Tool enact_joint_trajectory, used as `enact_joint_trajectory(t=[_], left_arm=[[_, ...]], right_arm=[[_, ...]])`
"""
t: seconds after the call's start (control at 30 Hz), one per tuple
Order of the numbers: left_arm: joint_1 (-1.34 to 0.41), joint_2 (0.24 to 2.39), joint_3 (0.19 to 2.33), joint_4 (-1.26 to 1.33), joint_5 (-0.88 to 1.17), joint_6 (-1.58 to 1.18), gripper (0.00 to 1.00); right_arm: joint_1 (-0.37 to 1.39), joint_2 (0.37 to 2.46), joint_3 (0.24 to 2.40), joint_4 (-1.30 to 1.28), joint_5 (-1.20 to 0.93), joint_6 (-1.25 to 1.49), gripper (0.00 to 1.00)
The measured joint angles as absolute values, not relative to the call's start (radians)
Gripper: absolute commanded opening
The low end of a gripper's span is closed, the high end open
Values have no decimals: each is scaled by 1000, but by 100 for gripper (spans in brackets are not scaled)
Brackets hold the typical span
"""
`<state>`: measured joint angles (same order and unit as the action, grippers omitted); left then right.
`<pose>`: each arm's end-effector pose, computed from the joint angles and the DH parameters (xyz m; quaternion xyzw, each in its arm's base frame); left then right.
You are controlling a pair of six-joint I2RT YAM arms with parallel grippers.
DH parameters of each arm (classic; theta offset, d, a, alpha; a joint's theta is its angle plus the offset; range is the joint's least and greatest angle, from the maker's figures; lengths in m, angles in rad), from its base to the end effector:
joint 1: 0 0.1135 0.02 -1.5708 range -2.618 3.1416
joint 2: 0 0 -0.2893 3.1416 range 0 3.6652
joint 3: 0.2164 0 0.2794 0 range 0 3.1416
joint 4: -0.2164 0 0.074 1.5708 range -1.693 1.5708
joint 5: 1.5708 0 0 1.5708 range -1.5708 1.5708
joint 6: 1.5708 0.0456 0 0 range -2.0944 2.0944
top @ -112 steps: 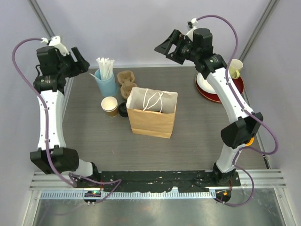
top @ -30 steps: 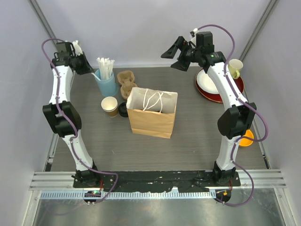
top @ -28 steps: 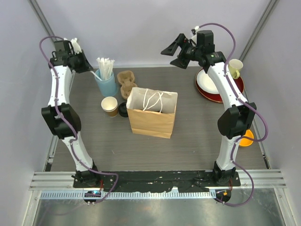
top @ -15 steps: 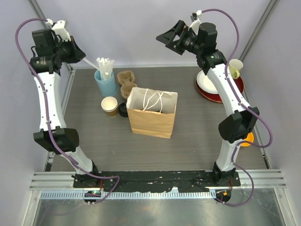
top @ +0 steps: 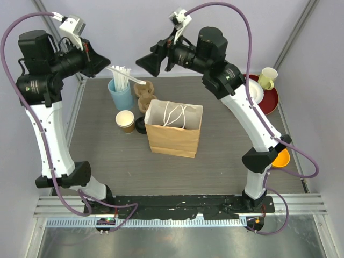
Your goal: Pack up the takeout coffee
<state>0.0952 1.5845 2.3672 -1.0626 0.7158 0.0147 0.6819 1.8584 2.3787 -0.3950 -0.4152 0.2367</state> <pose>0.2809 -0.0032 0.6078 0.1805 0.7561 -0.2485 0.5780 0.3175 0.2814 0.5931 -0.2937 0.5972 0.4475 0.5974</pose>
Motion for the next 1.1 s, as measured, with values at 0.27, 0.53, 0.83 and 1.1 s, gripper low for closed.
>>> enact_joint_trajectory(t=[0.27,0.53,0.83,1.1], left_arm=[[60,1518,2421,-1105,867,2,0],[38,1538,2415,-1123,934,-27,0],[32,1544,2403,-1118,992,-47,0],[39,1544,2351,-1066,986,-146,100]], right_arm=[[791,1890,2421,-520,-342,-28,84],[872,1949,2475,-619,-317,-157,67],[917,1960,2510,-670,-278,-219,1],[910,1897,2370,-635,-252,-199,1]])
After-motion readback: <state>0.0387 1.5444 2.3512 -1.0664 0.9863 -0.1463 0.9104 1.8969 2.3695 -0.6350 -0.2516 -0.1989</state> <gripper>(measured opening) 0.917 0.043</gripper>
